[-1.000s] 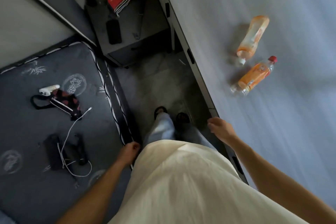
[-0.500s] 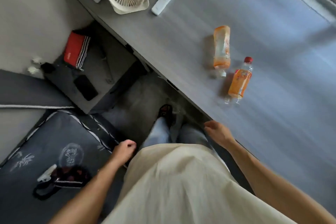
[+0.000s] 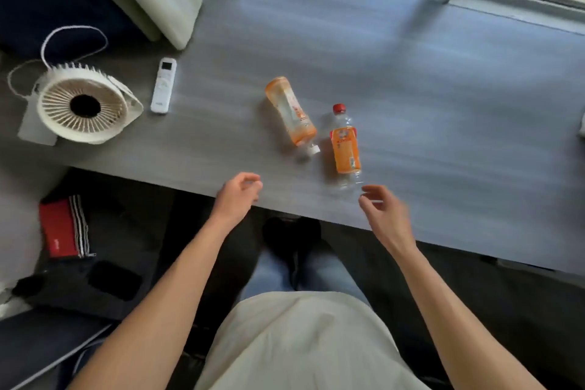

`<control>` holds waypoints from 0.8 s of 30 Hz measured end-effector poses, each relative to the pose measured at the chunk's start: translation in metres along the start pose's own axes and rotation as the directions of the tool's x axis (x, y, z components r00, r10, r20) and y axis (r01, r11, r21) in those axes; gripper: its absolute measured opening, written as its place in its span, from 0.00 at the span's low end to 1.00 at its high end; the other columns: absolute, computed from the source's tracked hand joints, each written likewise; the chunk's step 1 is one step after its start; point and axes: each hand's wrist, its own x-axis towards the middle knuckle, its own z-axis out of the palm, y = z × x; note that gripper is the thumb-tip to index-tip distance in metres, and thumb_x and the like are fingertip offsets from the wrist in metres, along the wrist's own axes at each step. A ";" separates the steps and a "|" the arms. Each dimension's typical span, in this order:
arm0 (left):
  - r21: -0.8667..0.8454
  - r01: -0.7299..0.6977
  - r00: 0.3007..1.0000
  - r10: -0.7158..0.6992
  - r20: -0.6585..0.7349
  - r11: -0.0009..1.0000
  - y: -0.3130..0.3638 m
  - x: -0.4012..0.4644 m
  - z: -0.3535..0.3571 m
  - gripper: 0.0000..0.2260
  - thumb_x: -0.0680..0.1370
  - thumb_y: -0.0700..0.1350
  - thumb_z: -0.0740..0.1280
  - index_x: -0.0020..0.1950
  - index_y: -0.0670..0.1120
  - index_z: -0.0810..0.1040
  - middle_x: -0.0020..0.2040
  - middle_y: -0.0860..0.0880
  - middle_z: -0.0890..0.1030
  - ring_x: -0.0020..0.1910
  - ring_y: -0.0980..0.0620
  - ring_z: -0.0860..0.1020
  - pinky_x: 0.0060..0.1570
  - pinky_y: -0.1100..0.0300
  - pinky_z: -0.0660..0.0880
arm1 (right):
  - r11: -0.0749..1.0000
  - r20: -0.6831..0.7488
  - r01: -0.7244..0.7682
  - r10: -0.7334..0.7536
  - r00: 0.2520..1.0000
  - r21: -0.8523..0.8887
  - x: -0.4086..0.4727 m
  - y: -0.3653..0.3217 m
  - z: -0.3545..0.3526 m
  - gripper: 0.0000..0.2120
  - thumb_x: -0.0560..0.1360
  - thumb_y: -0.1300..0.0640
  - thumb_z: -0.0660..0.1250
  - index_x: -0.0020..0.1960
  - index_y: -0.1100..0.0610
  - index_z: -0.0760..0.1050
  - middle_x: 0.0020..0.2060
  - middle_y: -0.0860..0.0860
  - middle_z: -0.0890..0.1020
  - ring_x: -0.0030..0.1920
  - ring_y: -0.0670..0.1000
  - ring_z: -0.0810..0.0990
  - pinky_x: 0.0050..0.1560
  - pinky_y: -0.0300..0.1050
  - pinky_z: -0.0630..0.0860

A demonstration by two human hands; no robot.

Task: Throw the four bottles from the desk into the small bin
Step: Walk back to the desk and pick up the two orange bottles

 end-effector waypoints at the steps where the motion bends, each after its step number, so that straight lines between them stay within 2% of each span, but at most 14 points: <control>1: -0.009 -0.025 1.000 0.025 0.000 1.000 0.019 0.011 0.003 0.07 0.72 0.53 0.68 0.49 0.58 0.80 0.49 0.54 0.85 0.44 0.54 0.85 0.45 0.54 0.80 | 1.000 -0.050 0.017 -0.016 0.999 0.015 0.010 -0.010 -0.001 0.14 0.76 0.45 0.66 0.60 0.48 0.77 0.48 0.41 0.82 0.47 0.38 0.81 0.44 0.37 0.79; 3: -0.039 -0.044 0.999 0.044 -0.010 0.998 0.053 0.032 0.012 0.12 0.70 0.54 0.69 0.53 0.56 0.79 0.50 0.52 0.85 0.42 0.54 0.84 0.39 0.56 0.79 | 0.998 -0.132 0.040 -0.034 0.991 0.043 0.031 -0.027 -0.001 0.18 0.74 0.42 0.67 0.61 0.48 0.76 0.50 0.40 0.81 0.47 0.39 0.81 0.44 0.38 0.77; 5: -0.078 -0.025 1.000 0.024 -0.013 0.997 0.083 0.053 0.022 0.23 0.68 0.56 0.69 0.61 0.51 0.77 0.51 0.49 0.84 0.42 0.51 0.82 0.40 0.55 0.79 | 0.998 -0.189 0.039 -0.030 0.982 0.046 0.053 -0.040 0.004 0.25 0.72 0.40 0.68 0.66 0.50 0.73 0.56 0.43 0.79 0.52 0.43 0.79 0.49 0.40 0.75; 8: -0.059 -0.011 0.998 0.008 -0.055 0.998 0.115 0.080 0.039 0.32 0.68 0.59 0.71 0.68 0.48 0.72 0.61 0.47 0.80 0.55 0.45 0.80 0.56 0.47 0.80 | 1.000 -0.202 -0.002 -0.003 0.979 -0.020 0.084 -0.049 0.018 0.35 0.71 0.40 0.69 0.73 0.54 0.66 0.66 0.50 0.75 0.64 0.50 0.75 0.63 0.50 0.75; 10: -0.008 -0.015 0.992 0.014 -0.127 1.000 0.127 0.097 0.051 0.32 0.70 0.59 0.73 0.69 0.46 0.70 0.63 0.45 0.79 0.61 0.43 0.78 0.62 0.49 0.77 | 0.998 -0.164 -0.050 0.043 0.985 -0.038 0.100 -0.051 0.029 0.39 0.70 0.39 0.70 0.75 0.56 0.63 0.69 0.54 0.73 0.68 0.54 0.73 0.66 0.52 0.73; 13: -0.009 -0.009 0.975 0.007 -0.221 1.000 0.139 0.118 0.067 0.33 0.69 0.58 0.75 0.66 0.42 0.71 0.65 0.42 0.78 0.64 0.41 0.77 0.64 0.51 0.74 | 0.993 -0.122 -0.095 0.086 0.989 -0.068 0.117 -0.048 0.043 0.43 0.67 0.37 0.71 0.75 0.56 0.62 0.68 0.55 0.72 0.67 0.57 0.72 0.64 0.54 0.73; 17: 0.062 0.002 0.952 0.017 -0.305 0.998 0.144 0.133 0.083 0.39 0.66 0.60 0.78 0.68 0.39 0.70 0.68 0.39 0.74 0.70 0.40 0.71 0.66 0.51 0.69 | 0.977 -0.154 -0.111 0.083 0.985 -0.182 0.130 -0.042 0.054 0.40 0.65 0.36 0.71 0.70 0.53 0.65 0.63 0.54 0.72 0.63 0.58 0.73 0.56 0.55 0.75; 20: 0.093 -0.011 0.943 0.041 -0.331 0.996 0.143 0.139 0.091 0.37 0.65 0.56 0.79 0.66 0.39 0.71 0.66 0.39 0.75 0.68 0.40 0.72 0.63 0.51 0.71 | 0.970 -0.181 -0.123 0.085 0.980 -0.211 0.133 -0.039 0.055 0.34 0.65 0.37 0.71 0.66 0.52 0.69 0.59 0.52 0.73 0.59 0.57 0.75 0.52 0.56 0.78; 24: 0.122 -0.003 0.953 0.040 -0.301 0.992 0.134 0.133 0.090 0.33 0.65 0.51 0.78 0.65 0.40 0.71 0.64 0.40 0.77 0.64 0.39 0.76 0.59 0.52 0.74 | 0.979 -0.131 -0.101 0.078 0.988 -0.179 0.132 -0.035 0.044 0.31 0.65 0.39 0.72 0.63 0.51 0.71 0.53 0.51 0.78 0.52 0.55 0.79 0.49 0.53 0.79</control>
